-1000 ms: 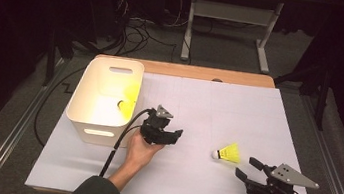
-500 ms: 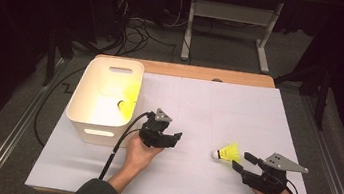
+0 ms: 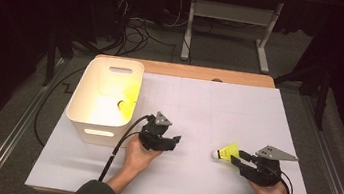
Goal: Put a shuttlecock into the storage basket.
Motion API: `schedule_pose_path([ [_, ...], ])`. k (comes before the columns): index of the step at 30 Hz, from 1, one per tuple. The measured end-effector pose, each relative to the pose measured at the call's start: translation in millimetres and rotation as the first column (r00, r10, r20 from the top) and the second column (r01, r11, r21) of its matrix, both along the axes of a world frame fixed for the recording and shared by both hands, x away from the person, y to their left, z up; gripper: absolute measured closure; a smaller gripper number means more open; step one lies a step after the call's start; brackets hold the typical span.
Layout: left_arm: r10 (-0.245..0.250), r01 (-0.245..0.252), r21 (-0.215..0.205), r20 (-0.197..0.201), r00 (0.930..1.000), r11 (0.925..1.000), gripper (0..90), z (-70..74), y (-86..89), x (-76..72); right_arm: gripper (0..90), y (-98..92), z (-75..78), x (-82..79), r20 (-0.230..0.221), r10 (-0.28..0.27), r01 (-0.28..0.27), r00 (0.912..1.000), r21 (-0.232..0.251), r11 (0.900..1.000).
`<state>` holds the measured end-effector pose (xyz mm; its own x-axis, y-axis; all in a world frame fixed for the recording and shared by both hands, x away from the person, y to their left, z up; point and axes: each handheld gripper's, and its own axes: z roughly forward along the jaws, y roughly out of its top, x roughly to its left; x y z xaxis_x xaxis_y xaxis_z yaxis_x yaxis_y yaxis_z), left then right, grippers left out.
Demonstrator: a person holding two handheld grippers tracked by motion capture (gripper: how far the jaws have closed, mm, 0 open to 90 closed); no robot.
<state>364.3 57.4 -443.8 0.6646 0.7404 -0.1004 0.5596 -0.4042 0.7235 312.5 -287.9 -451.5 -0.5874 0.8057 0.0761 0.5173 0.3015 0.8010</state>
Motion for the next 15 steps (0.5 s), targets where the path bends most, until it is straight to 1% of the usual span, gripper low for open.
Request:
schedule_pose_path([
  [1,0.001,-0.001,-0.003,-0.001,1.0000,1.0000,39.4,-0.3,0.8,-0.1,62.2,0.5,-0.2,0.8,-0.007,-0.001,0.001,1.0000,0.003,1.000],
  [7,0.000,0.000,-0.009,-0.007,1.0000,1.0000,39.2,-2.9,3.2,-0.4,71.8,1.1,-1.4,4.4,-0.015,0.008,-0.009,0.9999,-0.002,1.000],
  [11,-0.004,0.004,-0.009,-0.010,0.9999,1.0000,39.1,-3.9,3.9,-0.1,77.4,2.1,-2.2,6.2,-0.020,0.030,-0.030,0.9993,-0.005,1.000],
  [15,-0.009,0.009,-0.012,-0.006,0.9999,0.9999,39.1,-3.6,4.1,0.1,82.1,2.3,-2.1,7.1,-0.028,0.044,-0.044,0.9986,0.005,0.999],
])
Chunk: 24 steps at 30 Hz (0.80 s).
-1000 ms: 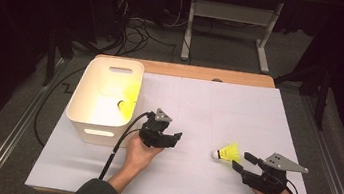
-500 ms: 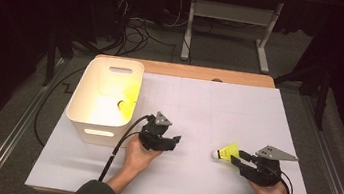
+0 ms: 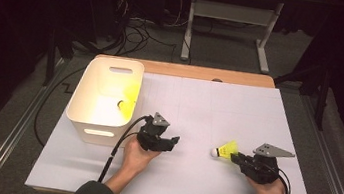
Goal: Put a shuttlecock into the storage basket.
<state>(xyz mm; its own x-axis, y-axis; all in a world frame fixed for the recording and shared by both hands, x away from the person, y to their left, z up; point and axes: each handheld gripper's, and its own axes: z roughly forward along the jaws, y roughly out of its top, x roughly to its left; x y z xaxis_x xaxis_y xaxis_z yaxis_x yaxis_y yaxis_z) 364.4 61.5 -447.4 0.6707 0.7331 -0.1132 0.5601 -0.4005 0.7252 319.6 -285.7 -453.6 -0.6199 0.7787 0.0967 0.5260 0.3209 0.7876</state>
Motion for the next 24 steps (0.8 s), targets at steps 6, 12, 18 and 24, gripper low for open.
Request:
schedule_pose_path([
  [6,-0.007,0.007,0.008,0.011,0.9999,0.9999,38.9,-0.5,0.0,0.1,89.8,1.6,1.2,1.6,-0.006,0.048,-0.048,0.9988,0.009,0.999],
  [12,-0.003,0.003,0.009,0.013,0.9999,1.0000,39.0,-1.0,1.0,1.8,90.0,8.0,4.6,2.6,-0.009,0.081,-0.081,0.9967,0.005,0.997],
  [18,-0.017,0.017,-0.004,0.017,0.9997,0.9998,39.6,0.9,6.3,3.4,90.0,9.2,10.2,6.2,0.001,0.090,-0.090,0.9960,0.025,0.996],
  [24,-0.038,0.038,-0.017,0.018,0.9991,0.9991,38.9,1.7,7.6,3.5,90.0,15.3,12.1,10.6,-0.016,0.117,-0.116,0.9930,0.037,0.993],
])
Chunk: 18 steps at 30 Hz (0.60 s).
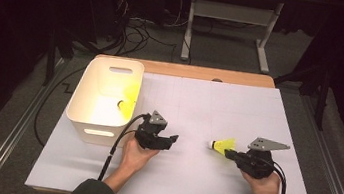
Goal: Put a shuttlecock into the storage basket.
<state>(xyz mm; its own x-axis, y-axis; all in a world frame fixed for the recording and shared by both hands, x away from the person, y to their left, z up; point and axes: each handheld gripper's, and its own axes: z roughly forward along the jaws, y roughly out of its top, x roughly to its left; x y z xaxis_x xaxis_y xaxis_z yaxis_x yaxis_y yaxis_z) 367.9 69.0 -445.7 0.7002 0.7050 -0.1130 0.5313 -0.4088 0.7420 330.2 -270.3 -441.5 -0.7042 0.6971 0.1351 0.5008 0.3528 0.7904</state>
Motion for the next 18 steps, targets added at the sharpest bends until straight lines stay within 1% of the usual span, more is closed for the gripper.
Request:
schedule_pose_path([
  [2,-0.005,0.005,-0.002,0.001,1.0000,1.0000,38.5,-0.1,-0.5,-0.1,90.0,2.8,0.9,1.3,-0.001,0.011,-0.011,0.9999,0.006,1.000],
  [7,-0.027,0.027,0.011,0.005,0.9996,0.9996,37.1,-0.6,-1.7,-1.0,90.0,10.5,3.2,4.3,-0.005,0.035,-0.035,0.9994,0.016,0.999],
  [9,-0.040,0.040,0.000,0.006,0.9992,0.9992,36.2,-0.3,-2.1,-1.6,90.0,14.2,3.2,6.4,-0.009,0.049,-0.049,0.9988,0.018,0.999],
  [11,-0.053,0.054,-0.005,0.004,0.9986,0.9986,35.9,0.1,-1.7,-1.6,90.0,15.8,3.2,6.8,-0.014,0.051,-0.051,0.9986,0.019,0.999],
  [18,-0.075,0.075,-0.028,0.002,0.9972,0.9968,35.3,0.4,-1.5,-0.8,90.0,22.2,4.8,8.5,-0.018,0.074,-0.074,0.9971,0.032,0.997],
])
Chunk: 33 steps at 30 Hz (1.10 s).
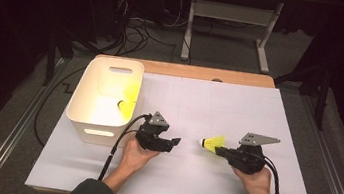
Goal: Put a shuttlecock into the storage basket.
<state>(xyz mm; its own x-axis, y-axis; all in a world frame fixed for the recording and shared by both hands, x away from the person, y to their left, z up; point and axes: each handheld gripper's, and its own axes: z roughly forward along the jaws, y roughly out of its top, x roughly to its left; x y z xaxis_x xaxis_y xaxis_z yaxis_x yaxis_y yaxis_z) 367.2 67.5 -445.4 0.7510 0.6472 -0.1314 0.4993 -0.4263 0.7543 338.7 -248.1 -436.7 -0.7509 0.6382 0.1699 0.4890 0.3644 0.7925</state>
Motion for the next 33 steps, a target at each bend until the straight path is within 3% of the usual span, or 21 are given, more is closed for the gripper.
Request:
schedule_pose_path([
  [7,-0.012,0.012,0.007,0.013,0.9998,0.9999,35.6,0.2,-2.7,-1.6,90.0,8.9,1.1,3.1,-0.001,0.022,-0.022,0.9997,0.009,1.000],
  [21,-0.041,0.041,0.001,-0.001,0.9991,0.9992,35.4,0.0,-4.4,-1.5,90.0,26.7,1.5,8.9,-0.008,0.059,-0.059,0.9982,0.015,0.998],
  [27,-0.072,0.072,0.024,0.011,0.9973,0.9971,35.1,6.1,-11.9,-2.3,90.0,34.3,2.1,11.8,-0.010,0.078,-0.078,0.9969,0.022,0.997],
  [33,-0.110,0.110,0.034,-0.002,0.9939,0.9934,35.0,3.6,-18.2,-2.8,90.0,39.4,2.5,12.9,-0.015,0.096,-0.096,0.9953,0.023,0.995],
])
